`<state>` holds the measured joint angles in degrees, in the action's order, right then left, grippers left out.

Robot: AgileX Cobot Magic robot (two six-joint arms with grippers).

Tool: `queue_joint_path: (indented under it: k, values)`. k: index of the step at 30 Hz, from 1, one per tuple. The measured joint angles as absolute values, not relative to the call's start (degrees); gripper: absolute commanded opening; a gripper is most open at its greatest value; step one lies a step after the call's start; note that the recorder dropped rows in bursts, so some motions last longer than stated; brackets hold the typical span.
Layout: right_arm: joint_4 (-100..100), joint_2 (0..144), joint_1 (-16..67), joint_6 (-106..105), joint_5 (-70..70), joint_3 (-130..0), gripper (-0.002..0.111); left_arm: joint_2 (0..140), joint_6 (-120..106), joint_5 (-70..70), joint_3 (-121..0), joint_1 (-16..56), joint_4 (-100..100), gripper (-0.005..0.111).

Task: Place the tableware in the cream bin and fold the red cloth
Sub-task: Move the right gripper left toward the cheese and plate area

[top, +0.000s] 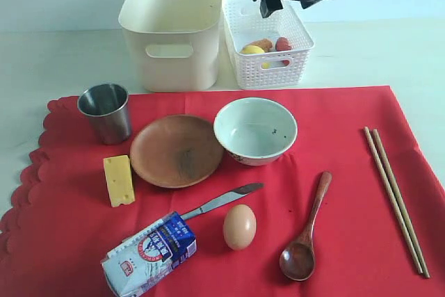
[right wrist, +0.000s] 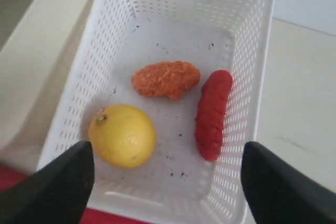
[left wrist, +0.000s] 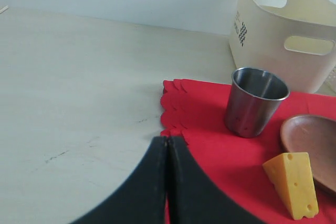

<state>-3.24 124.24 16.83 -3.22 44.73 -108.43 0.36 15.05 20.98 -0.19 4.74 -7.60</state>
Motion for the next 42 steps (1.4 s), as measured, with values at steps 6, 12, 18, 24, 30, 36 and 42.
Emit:
queue_joint_path:
  k: [6, 12, 18, 24, 30, 36, 42]
  values:
    - [-5.9, 118.6, 16.8, -4.3, 55.9, -108.4, 0.074, 0.4, 15.1, 21.0, -0.2, 4.7, -7.6, 0.000]
    - [-11.5, 115.7, 16.8, -5.7, 61.0, -108.4, 0.073, 0.4, 15.1, 21.0, -0.2, 4.7, -7.6, 0.000]
    - [-13.9, 113.4, 19.3, -6.8, 65.3, -108.4, 0.071, 0.4, 15.1, 21.0, -0.2, 4.7, -7.6, 0.000]
    - [-13.9, 112.5, 24.1, -7.0, 66.7, -108.4, 0.071, 0.4, 15.1, 21.0, -0.2, 4.7, -7.6, 0.000]
    - [-13.9, 112.4, 27.4, -7.0, 68.8, -108.4, 0.071, 0.4, 15.1, 21.0, -0.2, 4.7, -7.6, 0.000]
    - [-14.2, 112.4, 32.1, -7.0, 69.2, -108.4, 0.071, 0.4, 15.1, 21.0, -0.2, 4.7, -7.6, 0.000]
    - [-14.2, 112.4, 36.6, -7.0, 69.2, -108.4, 0.071, 0.4, 15.1, 21.0, -0.2, 4.7, -7.6, 0.000]
